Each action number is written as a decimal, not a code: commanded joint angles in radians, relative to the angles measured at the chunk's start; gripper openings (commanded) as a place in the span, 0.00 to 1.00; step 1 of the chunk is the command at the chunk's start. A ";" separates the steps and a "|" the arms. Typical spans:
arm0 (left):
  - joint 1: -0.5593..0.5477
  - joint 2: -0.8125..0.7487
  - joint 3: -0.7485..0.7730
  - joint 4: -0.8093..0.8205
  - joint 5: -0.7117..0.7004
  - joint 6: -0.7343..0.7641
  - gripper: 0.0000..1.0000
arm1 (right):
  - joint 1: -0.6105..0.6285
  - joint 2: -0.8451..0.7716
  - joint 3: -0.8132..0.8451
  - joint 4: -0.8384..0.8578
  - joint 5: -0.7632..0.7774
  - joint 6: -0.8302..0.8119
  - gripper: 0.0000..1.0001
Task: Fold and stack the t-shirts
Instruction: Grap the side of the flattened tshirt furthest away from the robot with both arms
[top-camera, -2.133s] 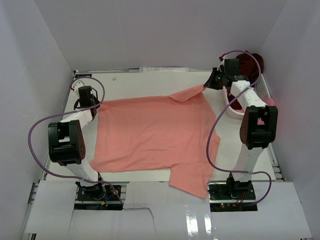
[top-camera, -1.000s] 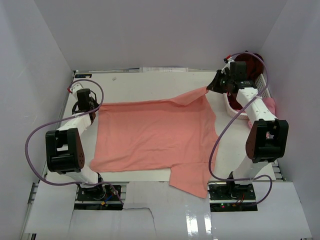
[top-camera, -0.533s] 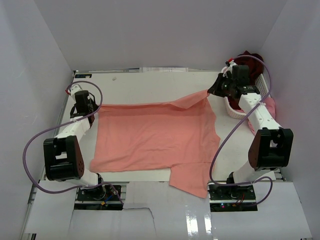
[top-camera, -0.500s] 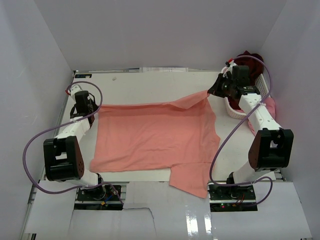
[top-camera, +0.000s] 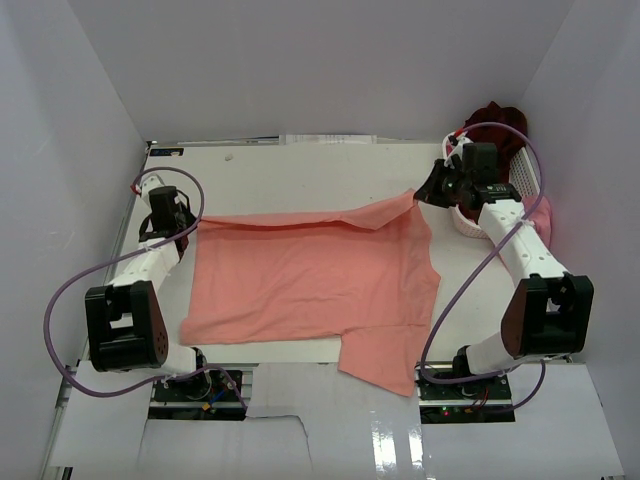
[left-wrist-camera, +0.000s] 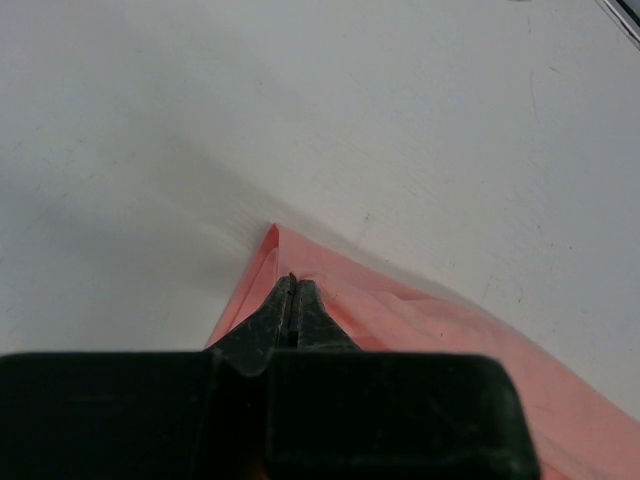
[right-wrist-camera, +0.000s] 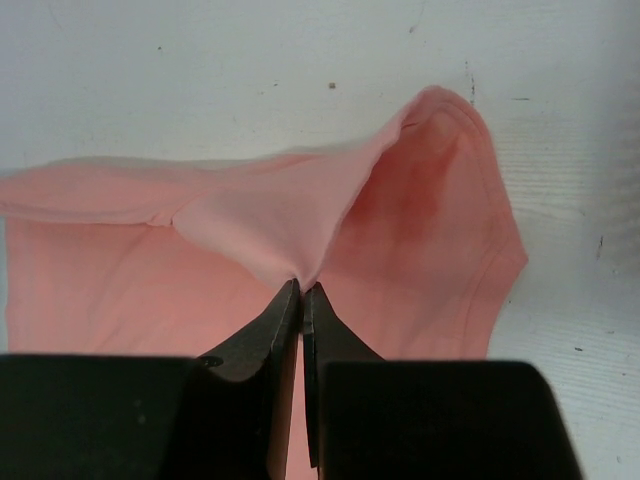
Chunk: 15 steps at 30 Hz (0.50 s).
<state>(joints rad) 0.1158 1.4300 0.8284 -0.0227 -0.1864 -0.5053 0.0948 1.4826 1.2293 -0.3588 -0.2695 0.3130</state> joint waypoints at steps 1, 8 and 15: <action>0.004 -0.062 -0.017 -0.028 0.018 -0.009 0.00 | 0.008 -0.056 -0.019 -0.005 0.018 0.005 0.08; 0.005 -0.069 -0.017 -0.080 0.007 -0.016 0.00 | 0.010 -0.099 -0.050 -0.038 0.039 -0.002 0.08; 0.004 -0.088 -0.038 -0.108 0.005 -0.025 0.00 | 0.010 -0.148 -0.096 -0.068 0.044 -0.009 0.08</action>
<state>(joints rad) 0.1158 1.4006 0.8036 -0.1093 -0.1764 -0.5201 0.1013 1.3766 1.1488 -0.4168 -0.2363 0.3126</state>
